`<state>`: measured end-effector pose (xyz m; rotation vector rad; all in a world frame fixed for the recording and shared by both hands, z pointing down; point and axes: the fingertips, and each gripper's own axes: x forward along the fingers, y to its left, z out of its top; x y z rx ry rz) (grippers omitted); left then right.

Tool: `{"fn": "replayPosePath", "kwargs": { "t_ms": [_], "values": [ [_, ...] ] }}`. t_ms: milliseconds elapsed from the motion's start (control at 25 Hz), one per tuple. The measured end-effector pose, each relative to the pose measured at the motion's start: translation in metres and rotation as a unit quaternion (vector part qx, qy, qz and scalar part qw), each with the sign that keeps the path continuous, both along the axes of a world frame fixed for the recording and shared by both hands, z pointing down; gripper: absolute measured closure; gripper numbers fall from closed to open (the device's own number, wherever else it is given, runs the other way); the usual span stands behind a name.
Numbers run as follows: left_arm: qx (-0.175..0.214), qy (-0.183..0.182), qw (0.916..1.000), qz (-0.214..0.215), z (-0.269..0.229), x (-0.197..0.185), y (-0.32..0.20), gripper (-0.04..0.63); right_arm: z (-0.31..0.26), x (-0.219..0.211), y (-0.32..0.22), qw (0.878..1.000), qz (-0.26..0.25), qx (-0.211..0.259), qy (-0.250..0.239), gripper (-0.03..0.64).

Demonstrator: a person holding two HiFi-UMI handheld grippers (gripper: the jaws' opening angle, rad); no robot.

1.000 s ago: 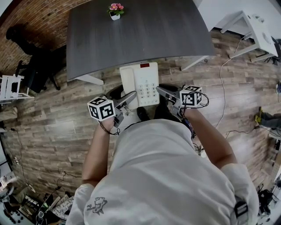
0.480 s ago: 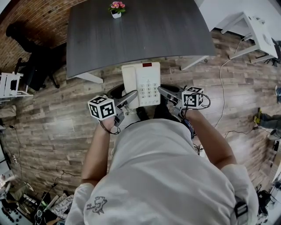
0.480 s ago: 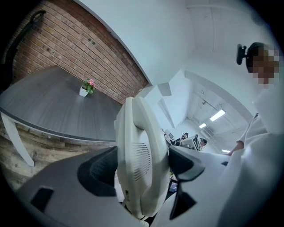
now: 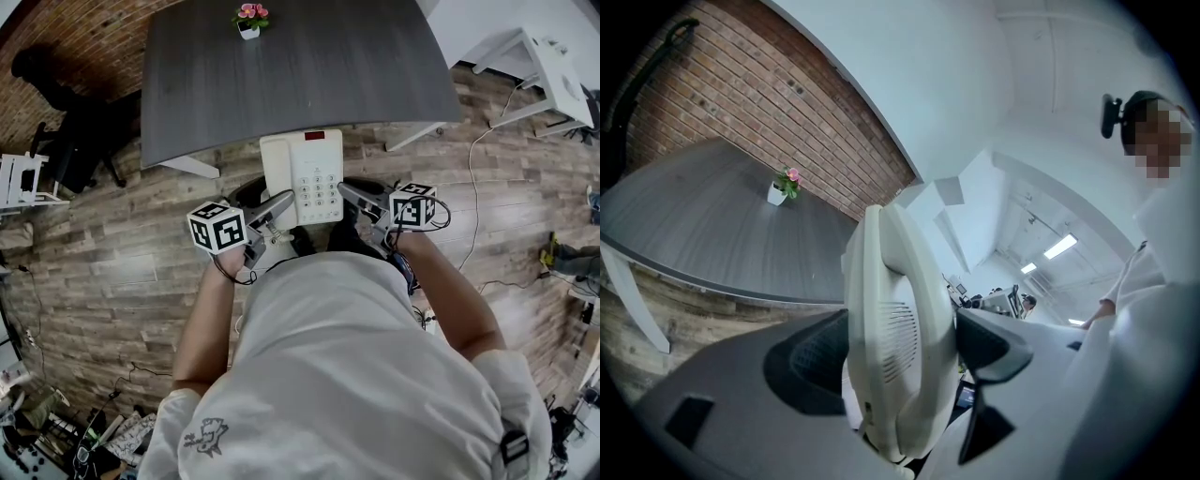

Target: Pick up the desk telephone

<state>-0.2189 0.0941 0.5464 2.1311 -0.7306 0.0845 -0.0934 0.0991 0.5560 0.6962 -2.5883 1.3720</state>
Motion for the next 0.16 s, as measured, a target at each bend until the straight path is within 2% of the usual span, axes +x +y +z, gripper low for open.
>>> {"fn": "replayPosePath", "kwargs": {
  "t_ms": [160],
  "values": [
    [-0.007,-0.001,1.0,0.001,0.007,0.023,-0.044,0.221,0.01,0.023,-0.041,1.0,0.0,-0.01,-0.002,0.549]
  ]
}}
